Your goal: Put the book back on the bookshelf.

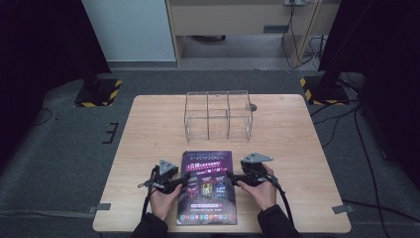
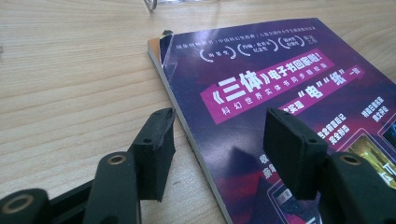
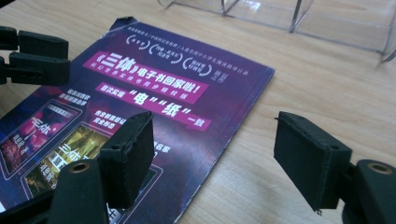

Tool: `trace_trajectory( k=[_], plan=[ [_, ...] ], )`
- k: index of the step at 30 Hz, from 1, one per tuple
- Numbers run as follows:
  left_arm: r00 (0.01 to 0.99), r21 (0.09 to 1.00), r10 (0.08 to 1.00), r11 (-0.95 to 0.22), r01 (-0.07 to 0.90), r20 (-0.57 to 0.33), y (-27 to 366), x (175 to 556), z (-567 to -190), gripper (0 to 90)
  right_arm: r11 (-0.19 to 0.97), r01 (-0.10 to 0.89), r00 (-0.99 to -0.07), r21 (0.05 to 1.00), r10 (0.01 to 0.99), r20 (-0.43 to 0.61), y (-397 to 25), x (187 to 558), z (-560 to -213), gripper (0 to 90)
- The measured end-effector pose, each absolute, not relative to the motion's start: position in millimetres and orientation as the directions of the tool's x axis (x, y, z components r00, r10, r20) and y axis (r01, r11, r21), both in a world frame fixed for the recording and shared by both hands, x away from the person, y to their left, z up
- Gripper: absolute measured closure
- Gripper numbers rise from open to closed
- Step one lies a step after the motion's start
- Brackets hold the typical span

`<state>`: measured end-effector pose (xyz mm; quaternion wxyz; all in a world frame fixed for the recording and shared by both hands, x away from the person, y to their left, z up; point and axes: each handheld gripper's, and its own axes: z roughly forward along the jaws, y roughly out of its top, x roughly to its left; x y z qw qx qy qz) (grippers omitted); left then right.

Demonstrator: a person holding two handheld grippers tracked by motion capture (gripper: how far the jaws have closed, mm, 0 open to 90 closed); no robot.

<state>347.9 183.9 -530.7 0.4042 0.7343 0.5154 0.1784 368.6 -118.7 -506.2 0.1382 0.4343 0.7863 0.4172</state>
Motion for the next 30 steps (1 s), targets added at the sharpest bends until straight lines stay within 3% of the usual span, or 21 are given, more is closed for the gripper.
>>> trace_trajectory(
  k=[30],
  plan=[
    [0.392,0.76,0.907,-0.143,0.634,-0.156,171,355,-535,38.1,0.292,0.618,-0.572,0.73,0.804,0.163,-100,366,-532,37.3]
  ],
)
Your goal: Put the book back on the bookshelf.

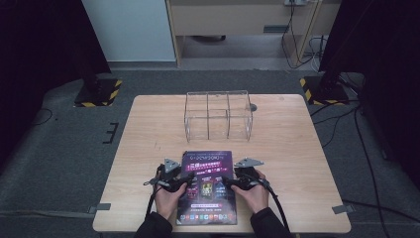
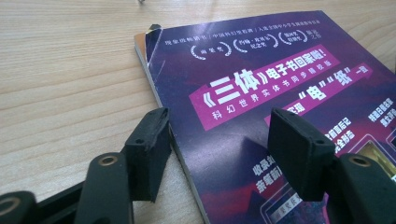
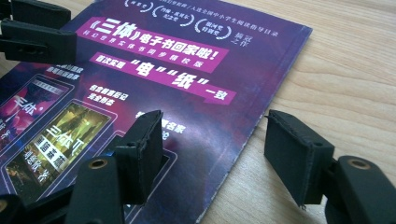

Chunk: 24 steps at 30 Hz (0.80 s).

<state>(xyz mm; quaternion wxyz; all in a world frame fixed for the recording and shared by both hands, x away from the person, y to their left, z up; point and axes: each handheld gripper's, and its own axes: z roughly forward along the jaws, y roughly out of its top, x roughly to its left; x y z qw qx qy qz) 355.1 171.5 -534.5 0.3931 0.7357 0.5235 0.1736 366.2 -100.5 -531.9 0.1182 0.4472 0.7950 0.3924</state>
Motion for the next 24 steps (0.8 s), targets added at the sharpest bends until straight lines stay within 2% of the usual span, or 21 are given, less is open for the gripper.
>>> trace_trajectory(
  k=[9,16,19,24],
  plan=[
    [0.383,0.76,0.906,-0.118,0.64,-0.181,170.4,357.7,-534.8,35.2,0.272,0.622,-0.564,0.735,0.806,0.178,-96.7,364.9,-532.7,39.6],
    [0.383,0.76,0.915,-0.157,0.631,-0.13,164.0,361.5,-534.7,31.0,0.264,0.618,-0.56,0.741,0.809,0.178,-97.4,364.0,-533.5,40.9],
    [0.371,0.758,0.919,-0.144,0.636,-0.136,164.9,361.1,-534.5,33.0,0.251,0.617,-0.555,0.746,0.811,0.187,-97.7,364.0,-534.2,41.6],
    [0.329,0.76,0.925,-0.074,0.646,-0.19,170.0,360.4,-534.8,42.7,0.244,0.617,-0.55,0.748,0.814,0.188,-98.1,363.2,-534.7,43.1]
  ],
)
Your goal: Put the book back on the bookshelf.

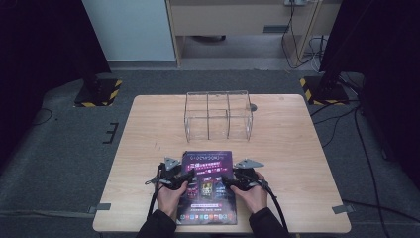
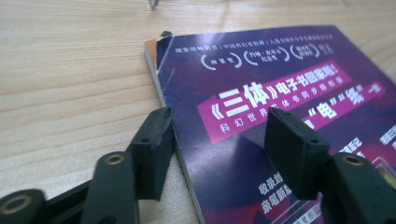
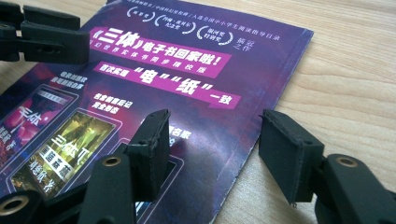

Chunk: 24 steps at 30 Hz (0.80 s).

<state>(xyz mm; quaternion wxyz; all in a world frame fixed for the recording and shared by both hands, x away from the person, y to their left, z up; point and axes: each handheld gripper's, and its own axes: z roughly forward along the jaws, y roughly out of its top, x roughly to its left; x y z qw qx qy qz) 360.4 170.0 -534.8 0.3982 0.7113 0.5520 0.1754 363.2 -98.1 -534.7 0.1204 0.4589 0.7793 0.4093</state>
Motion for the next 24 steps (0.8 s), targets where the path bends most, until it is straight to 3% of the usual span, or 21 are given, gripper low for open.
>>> trace_trajectory(
  k=[12,18,21,23,24],
  plan=[
    [0.29,0.765,0.916,0.028,0.644,-0.278,179,356,-536,53.6,0.183,0.622,-0.524,0.761,0.82,0.231,-102,362,-537,46.1],
    [0.338,0.802,0.869,0.105,0.588,-0.362,185,349,-530,55.9,0.184,0.621,-0.524,0.762,0.82,0.229,-102,362,-537,46.3],
    [0.398,0.761,0.807,0.096,0.641,-0.437,178,347,-528,58.3,0.19,0.618,-0.529,0.763,0.819,0.225,-102,363,-538,46.2],
    [0.421,0.777,0.85,-0.022,0.629,-0.316,166,344,-531,54.8,0.19,0.621,-0.535,0.76,0.812,0.234,-102,362,-537,46.0],
    [0.423,0.778,0.854,-0.035,0.628,-0.304,164,345,-531,54.2,0.19,0.622,-0.535,0.76,0.812,0.235,-102,362,-537,45.9]
  ],
)
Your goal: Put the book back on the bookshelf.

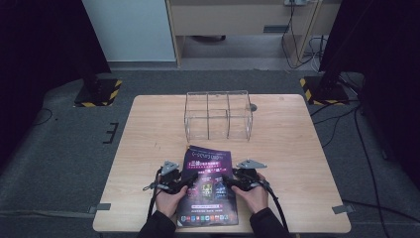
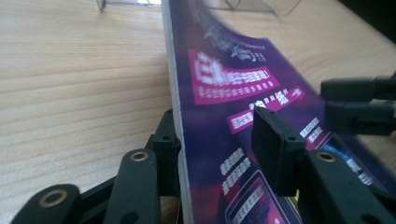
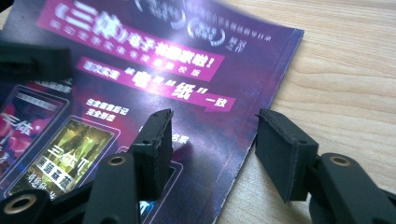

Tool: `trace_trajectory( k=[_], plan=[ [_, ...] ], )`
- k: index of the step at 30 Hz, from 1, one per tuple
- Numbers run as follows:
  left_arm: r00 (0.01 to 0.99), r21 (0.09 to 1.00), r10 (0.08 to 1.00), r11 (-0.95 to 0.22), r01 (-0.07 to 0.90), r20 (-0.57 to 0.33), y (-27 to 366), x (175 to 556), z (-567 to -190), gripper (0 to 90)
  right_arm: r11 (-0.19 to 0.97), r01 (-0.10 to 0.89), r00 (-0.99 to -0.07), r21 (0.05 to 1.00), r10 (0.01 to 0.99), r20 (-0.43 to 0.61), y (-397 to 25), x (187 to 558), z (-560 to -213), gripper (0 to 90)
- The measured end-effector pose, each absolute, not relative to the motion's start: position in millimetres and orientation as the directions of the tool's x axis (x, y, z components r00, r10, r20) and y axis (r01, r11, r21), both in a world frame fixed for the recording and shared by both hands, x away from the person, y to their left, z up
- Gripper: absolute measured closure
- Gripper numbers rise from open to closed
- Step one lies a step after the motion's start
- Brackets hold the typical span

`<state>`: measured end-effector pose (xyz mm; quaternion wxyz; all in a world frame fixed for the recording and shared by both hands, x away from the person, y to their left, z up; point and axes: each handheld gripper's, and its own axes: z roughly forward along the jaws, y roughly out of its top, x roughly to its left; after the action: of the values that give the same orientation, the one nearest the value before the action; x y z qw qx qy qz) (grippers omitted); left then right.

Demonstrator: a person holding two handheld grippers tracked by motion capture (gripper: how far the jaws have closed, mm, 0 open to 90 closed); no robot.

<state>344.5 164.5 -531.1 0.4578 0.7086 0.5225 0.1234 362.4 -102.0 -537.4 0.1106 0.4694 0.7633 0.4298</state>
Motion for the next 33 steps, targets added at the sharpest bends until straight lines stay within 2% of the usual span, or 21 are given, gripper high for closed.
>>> trace_trajectory(
  k=[6,15,18,20,24,33],
  plan=[
    [0.419,0.762,0.846,-0.023,0.647,-0.33,168.8,347.7,-532.1,57.7,0.198,0.616,-0.543,0.762,0.808,0.229,-102.7,362.9,-537.6,45.4],
    [0.426,0.769,0.842,-0.02,0.638,-0.332,172.0,347.5,-530.0,74.2,0.191,0.618,-0.539,0.763,0.809,0.234,-101.7,362.7,-537.6,42.8],
    [0.438,0.767,0.829,-0.017,0.641,-0.348,171.1,347.7,-530.5,72.9,0.191,0.615,-0.537,0.765,0.811,0.23,-102.2,363.2,-537.8,42.7],
    [0.444,0.761,0.825,-0.027,0.648,-0.35,168.8,348.9,-532.9,63.4,0.184,0.623,-0.53,0.761,0.814,0.237,-101.9,362.7,-537.6,42.9],
    [0.437,0.746,0.829,-0.036,0.665,-0.35,165.3,352.3,-537.2,63.4,0.188,0.62,-0.533,0.761,0.813,0.233,-101.9,362.6,-537.5,43.0],
    [0.462,0.769,0.815,-0.03,0.639,-0.351,165.5,349.1,-527.5,81.7,0.204,0.614,-0.547,0.763,0.806,0.225,-102.7,363.2,-537.4,42.7]
  ],
)
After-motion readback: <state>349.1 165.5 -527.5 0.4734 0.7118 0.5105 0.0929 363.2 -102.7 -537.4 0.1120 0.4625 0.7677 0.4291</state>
